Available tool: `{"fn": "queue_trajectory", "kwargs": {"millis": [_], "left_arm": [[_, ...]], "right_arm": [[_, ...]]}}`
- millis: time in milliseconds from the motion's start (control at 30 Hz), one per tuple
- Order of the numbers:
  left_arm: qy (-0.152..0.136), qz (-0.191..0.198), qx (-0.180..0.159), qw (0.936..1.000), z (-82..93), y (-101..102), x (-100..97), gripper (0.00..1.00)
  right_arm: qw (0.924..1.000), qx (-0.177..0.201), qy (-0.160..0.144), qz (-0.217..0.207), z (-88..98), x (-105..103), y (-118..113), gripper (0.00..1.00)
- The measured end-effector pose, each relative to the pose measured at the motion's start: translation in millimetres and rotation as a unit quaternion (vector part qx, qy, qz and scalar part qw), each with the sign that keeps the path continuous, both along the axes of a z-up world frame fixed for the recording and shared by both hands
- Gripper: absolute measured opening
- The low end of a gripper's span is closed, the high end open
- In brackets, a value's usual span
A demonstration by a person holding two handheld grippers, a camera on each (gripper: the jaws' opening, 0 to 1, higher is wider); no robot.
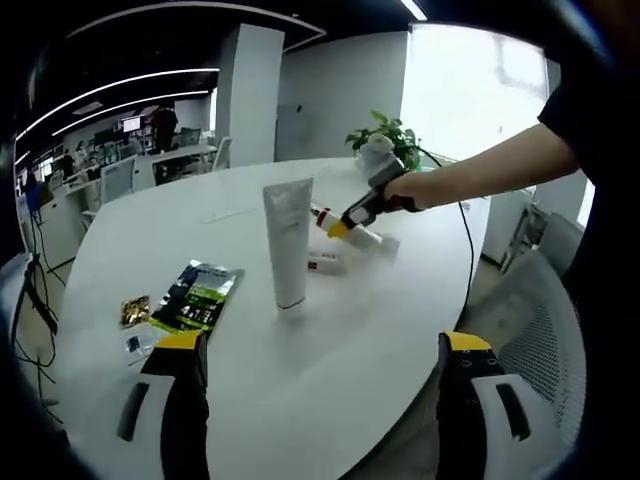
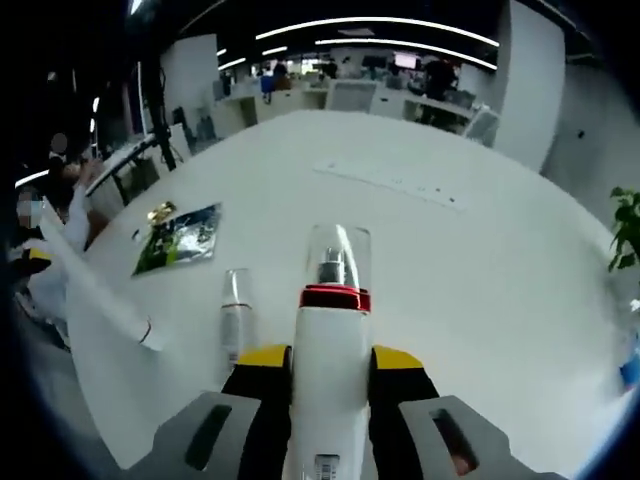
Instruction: Arrange the skincare products in the storage area until every visible bottle or jar stands upright without overlapping.
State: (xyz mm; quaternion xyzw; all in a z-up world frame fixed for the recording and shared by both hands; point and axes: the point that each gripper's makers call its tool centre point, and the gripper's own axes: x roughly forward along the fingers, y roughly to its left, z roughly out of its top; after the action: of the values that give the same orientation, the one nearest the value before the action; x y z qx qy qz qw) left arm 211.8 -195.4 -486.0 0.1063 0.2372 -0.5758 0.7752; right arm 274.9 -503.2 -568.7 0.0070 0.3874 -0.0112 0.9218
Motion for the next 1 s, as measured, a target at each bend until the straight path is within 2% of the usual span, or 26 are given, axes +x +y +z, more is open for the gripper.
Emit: {"fn": "queue_trajectory", "kwargs": {"millis": [100,133,167,200,300,333,433,567,700,800,1000], "left_arm": [[-0.002,-0.001,-0.008,1.0,6.0,-1.3,-0.9,0.88],[-0.002,-0.001,-0.01,0.9999,7.9,-1.8,-1.0,0.88],[-0.001,-0.001,-0.011,0.9999,8.7,-2.4,-1.3,0.88],[0.0,0.0,-0.014,0.9999,10.5,-3.4,-1.6,0.88],[0.002,-0.001,-0.019,0.9998,15.5,-5.4,-3.3,0.88],[0.002,0.0,-0.023,0.9997,18.4,-5.9,-4.3,0.88],[0.005,0.001,-0.033,0.9994,22.9,-7.7,-7.3,0.88],[0.009,0.002,-0.038,0.9992,22.8,-8.6,-10.4,0.87],[0.011,0.003,-0.047,0.9988,27.6,-10.4,-14.4,0.87],[0.021,0.006,-0.055,0.9982,30.9,-12.2,-17.8,0.85],[0.053,0.017,-0.087,0.9946,47.2,-14.8,-21.6,0.86]], "right_arm": [[0.9995,0.0,-0.031,0.0,17.1,-4.2,0.8,0.2],[0.9988,0.003,-0.048,0.002,30.3,-9.2,10.9,0.2],[0.9986,0.005,-0.053,0.002,35.2,-11.3,13.1,0.2],[0.9972,0.013,-0.072,0.012,43.9,-12.0,19.7,0.2],[0.9937,0.04,-0.102,0.021,57.5,-13.0,26.6,0.21],[0.9923,0.047,-0.113,0.023,67.4,-15.1,30.4,0.21],[0.9892,0.051,-0.133,0.035,76.5,-21.9,37.6,0.21],[0.9878,0.04,-0.141,0.052,88.7,-31.7,49.4,0.21],[0.9855,0.036,-0.158,0.051,99.8,-40.4,55.3,0.21],[0.9818,0.012,-0.181,0.055,121.8,-49.3,67.7,0.21],[0.9693,-0.003,-0.23,0.086,166.2,-60.4,106.0,0.21]]}}
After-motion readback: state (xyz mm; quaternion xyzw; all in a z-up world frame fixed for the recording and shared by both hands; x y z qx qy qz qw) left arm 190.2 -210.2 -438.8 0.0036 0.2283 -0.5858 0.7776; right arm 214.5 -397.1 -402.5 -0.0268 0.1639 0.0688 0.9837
